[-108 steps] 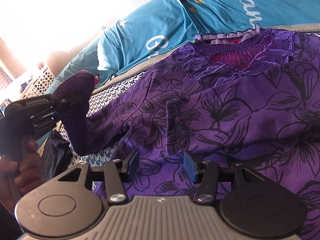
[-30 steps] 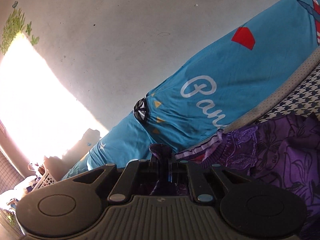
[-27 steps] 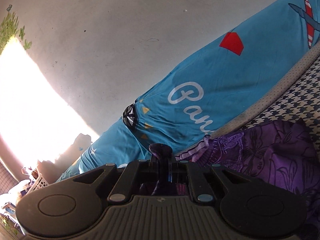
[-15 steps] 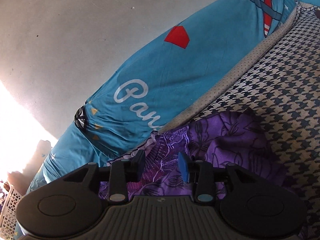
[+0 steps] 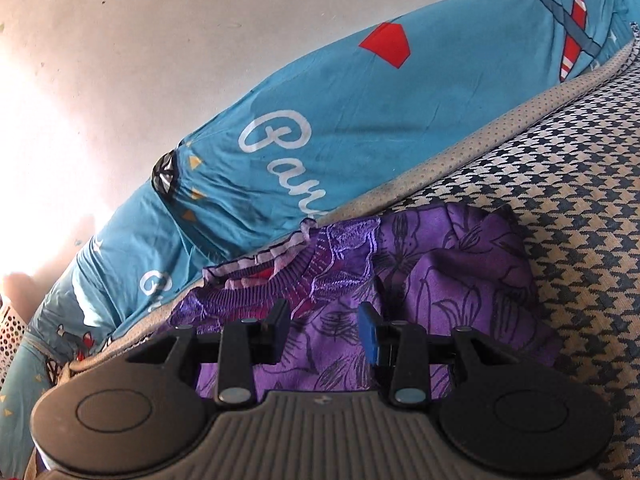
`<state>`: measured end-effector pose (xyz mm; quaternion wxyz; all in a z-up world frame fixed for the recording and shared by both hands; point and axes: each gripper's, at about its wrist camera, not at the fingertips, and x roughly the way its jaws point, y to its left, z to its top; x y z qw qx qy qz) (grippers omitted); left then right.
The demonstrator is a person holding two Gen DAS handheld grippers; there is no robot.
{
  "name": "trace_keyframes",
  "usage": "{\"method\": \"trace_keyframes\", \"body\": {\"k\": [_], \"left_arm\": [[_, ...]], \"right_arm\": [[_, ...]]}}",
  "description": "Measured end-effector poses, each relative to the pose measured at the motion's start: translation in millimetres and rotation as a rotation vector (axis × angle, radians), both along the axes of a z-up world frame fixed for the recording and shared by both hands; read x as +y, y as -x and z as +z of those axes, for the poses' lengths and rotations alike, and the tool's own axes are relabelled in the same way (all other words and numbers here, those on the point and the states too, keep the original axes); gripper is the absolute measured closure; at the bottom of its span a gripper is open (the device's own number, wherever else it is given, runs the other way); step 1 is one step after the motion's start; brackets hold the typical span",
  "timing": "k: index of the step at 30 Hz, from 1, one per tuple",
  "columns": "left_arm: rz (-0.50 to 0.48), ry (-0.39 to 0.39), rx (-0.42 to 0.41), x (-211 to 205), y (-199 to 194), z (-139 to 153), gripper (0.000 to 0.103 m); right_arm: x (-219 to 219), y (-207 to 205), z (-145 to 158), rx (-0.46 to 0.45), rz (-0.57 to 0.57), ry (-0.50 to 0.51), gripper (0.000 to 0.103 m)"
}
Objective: Fold clothes
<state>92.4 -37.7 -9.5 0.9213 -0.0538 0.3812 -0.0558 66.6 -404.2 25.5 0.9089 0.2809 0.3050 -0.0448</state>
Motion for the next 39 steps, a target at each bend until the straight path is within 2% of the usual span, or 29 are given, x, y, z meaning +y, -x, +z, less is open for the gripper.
{"method": "trace_keyframes", "body": {"k": [2, 11, 14, 18, 22, 27, 33, 36, 39], "left_arm": [[0.03, -0.001, 0.002, 8, -7, 1, 0.028], [0.119, 0.003, 0.012, 25, -25, -3, 0.028], [0.095, -0.024, 0.025, 18, -26, -8, 0.028], [0.11, -0.075, 0.071, 15, -29, -22, 0.027], [0.134, -0.135, 0.083, 18, -28, -29, 0.017], [0.189, -0.194, 0.084, 23, -30, -32, 0.014], [0.236, -0.217, 0.097, 30, -34, -35, 0.005], [0.265, -0.228, 0.097, 31, -34, -34, 0.004], [0.335, -0.292, 0.111, 35, -37, -34, 0.017]], "right_arm": [[4, -1, -1, 0.007, 0.019, 0.001, 0.067], [14, -4, -7, 0.035, 0.048, -0.015, 0.067], [16, -4, -8, 0.039, 0.053, -0.018, 0.067], [19, -6, -8, 0.045, 0.069, -0.021, 0.066], [21, -7, -8, 0.048, 0.078, -0.018, 0.066], [21, -7, -9, 0.054, 0.076, -0.024, 0.066], [18, -6, -9, 0.061, 0.064, -0.02, 0.066], [14, -4, -7, 0.062, 0.053, -0.017, 0.066], [7, -2, -5, 0.058, 0.036, -0.023, 0.066]]}}
